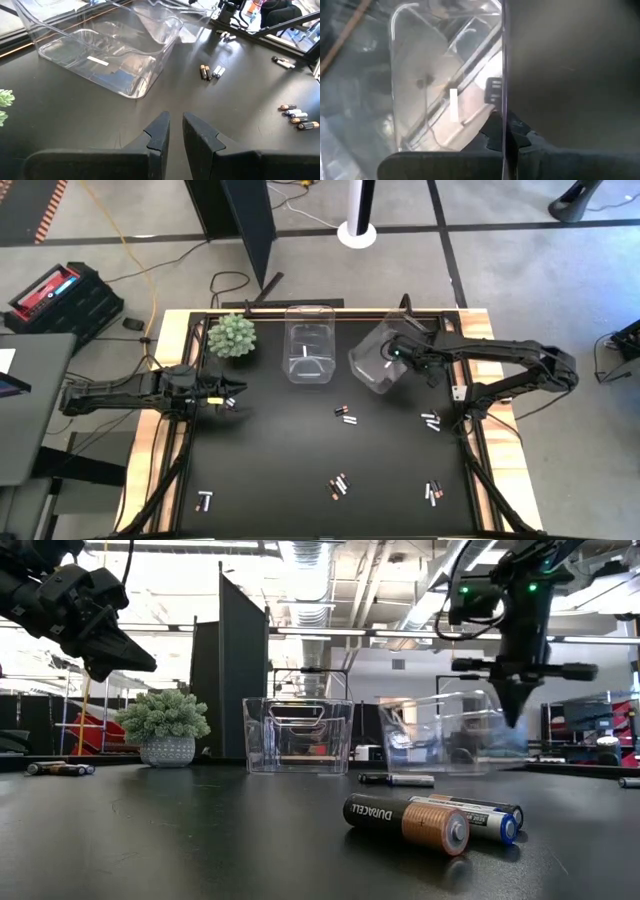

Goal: Sort batteries
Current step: Adjust the right transparent bin

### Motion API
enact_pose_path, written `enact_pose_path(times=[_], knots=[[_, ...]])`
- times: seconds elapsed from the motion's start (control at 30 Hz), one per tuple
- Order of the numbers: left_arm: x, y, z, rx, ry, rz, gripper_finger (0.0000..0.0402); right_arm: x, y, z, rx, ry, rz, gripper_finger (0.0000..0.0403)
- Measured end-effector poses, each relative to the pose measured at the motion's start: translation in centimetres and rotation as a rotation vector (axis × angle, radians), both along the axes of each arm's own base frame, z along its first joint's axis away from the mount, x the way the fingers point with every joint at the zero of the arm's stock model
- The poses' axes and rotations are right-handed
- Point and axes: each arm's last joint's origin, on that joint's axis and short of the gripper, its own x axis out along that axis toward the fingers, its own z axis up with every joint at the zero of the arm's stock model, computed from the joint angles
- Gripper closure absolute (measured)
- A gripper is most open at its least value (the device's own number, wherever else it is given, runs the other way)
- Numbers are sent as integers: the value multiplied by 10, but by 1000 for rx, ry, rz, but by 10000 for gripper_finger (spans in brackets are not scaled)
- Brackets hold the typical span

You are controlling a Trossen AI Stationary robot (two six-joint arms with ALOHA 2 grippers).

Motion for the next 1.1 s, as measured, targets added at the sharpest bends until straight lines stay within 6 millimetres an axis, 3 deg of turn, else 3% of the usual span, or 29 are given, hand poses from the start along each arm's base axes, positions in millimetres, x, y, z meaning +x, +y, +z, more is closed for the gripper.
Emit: enact_pose_path(times=[0.2,0.47,0.7,0.93,1.1], knots=[[0,0,0,-1,0,-2,352,-6,-15,13,-11,95,137,396],[0,0,0,0,-4,-2,352,-18,-43,15,-42,198,360,396],[0,0,1,0,-7,-3,352,-22,-71,17,-103,150,542,397],[0,0,1,-31,-16,9,352,-16,-75,19,-138,113,629,397],[0,0,1,-41,-19,12,352,-8,-80,3,-74,133,710,397]])
